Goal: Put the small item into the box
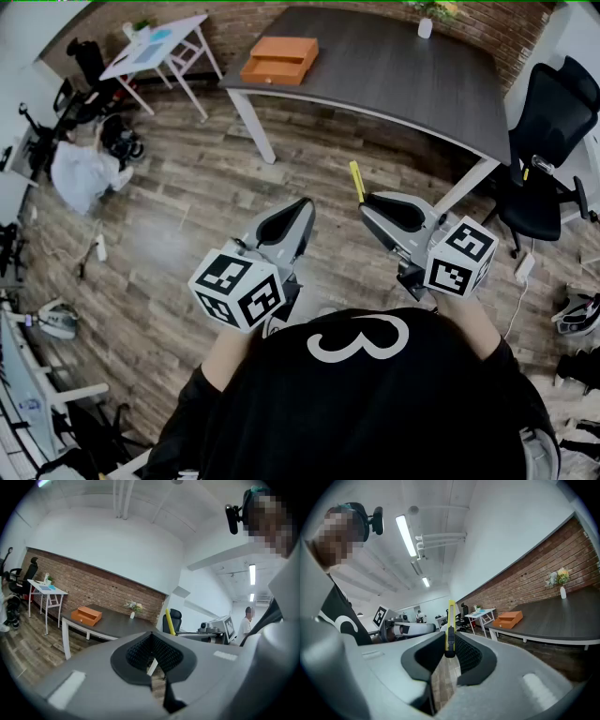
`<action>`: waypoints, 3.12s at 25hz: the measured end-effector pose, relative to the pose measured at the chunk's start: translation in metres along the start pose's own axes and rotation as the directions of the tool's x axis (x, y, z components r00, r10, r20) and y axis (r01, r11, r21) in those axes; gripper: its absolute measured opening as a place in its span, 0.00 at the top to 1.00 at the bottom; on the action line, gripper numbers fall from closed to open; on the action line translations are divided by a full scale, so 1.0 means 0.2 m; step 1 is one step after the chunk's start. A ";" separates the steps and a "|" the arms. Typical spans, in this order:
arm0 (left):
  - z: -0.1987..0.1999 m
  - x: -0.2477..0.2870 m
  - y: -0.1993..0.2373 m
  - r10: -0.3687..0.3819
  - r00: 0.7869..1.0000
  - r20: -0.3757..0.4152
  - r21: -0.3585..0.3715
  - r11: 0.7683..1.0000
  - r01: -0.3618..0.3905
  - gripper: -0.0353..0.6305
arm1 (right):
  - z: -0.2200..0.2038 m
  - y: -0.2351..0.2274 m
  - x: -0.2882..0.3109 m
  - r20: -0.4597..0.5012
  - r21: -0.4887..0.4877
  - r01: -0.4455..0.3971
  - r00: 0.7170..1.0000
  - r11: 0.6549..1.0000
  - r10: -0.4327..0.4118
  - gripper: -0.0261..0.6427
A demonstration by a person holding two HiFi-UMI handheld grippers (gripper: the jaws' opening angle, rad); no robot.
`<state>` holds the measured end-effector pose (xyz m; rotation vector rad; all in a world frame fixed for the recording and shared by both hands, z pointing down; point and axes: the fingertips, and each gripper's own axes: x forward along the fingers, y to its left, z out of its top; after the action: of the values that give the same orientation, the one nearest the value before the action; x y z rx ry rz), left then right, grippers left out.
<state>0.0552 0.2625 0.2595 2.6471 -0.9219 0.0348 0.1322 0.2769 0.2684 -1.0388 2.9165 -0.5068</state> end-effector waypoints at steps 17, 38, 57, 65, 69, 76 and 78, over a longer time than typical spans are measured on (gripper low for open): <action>0.02 -0.07 0.20 0.017 1.000 0.009 -0.004 1.000 -0.017 0.93 | 0.00 -0.01 0.19 -0.006 -0.005 0.018 1.000 1.000 -0.018 0.86; 0.07 -0.18 0.50 0.036 0.999 0.029 0.018 0.999 -0.036 0.93 | 0.02 -0.01 0.50 0.018 -0.024 0.010 1.000 1.000 -0.009 0.86; 0.17 0.40 1.26 0.113 0.992 -0.059 -0.064 0.991 -0.116 0.93 | 0.14 -0.76 1.15 -0.046 0.049 -0.036 0.998 0.998 0.038 0.86; 0.37 0.75 1.64 0.120 0.990 -0.068 -0.068 0.990 -0.125 0.93 | 0.32 -1.15 1.45 -0.061 0.044 -0.049 0.997 0.998 0.052 0.86; 0.41 0.86 1.71 0.108 0.992 -0.065 -0.062 0.992 -0.113 0.93 | 0.37 -1.27 1.51 -0.051 0.037 -0.035 0.998 0.999 0.037 0.86; 0.46 0.99 1.84 0.079 0.994 -0.076 -0.057 0.995 -0.083 0.93 | 0.43 -1.42 1.61 -0.039 0.032 -0.008 0.999 0.999 0.009 0.86; 0.47 1.03 1.88 0.066 0.995 -0.081 -0.057 0.996 -0.071 0.93 | 0.44 -1.46 1.64 -0.037 0.033 0.004 0.999 0.999 -0.003 0.86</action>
<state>-0.0188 -0.1656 0.3127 2.5396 -0.9722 0.1254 0.0654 -0.1641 0.3069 -1.0418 2.9279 -0.5781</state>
